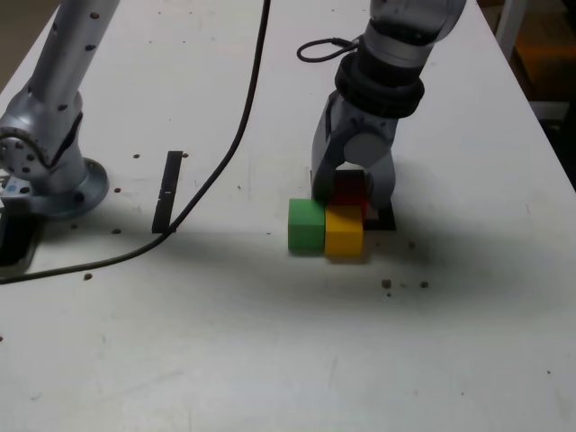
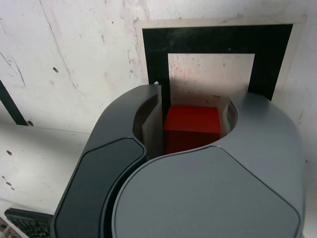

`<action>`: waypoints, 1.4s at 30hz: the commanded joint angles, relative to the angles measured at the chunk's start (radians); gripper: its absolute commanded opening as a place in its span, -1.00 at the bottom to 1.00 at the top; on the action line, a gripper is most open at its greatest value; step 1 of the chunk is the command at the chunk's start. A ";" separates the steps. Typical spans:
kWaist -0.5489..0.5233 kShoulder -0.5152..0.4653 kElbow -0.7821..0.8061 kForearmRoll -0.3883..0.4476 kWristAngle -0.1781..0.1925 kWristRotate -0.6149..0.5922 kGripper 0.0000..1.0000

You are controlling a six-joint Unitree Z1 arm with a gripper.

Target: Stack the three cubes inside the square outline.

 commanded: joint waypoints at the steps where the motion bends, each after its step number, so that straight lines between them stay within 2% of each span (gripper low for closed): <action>1: 0.006 0.000 0.006 -0.002 0.009 -0.001 -0.66; 7: 0.011 -0.004 0.007 -0.005 0.029 -0.001 -0.66; 16: 0.012 -0.006 0.016 -0.011 0.029 -0.001 -0.62; 18: 0.012 -0.006 0.022 -0.011 0.024 0.000 -0.55; 24: 0.012 -0.007 0.031 0.026 0.006 0.001 0.07; 25: 0.012 -0.007 0.031 0.029 0.005 0.001 0.11; 31: 0.012 -0.010 0.026 0.030 0.004 0.001 0.21; 42: 0.012 -0.007 0.008 0.017 0.029 0.007 0.29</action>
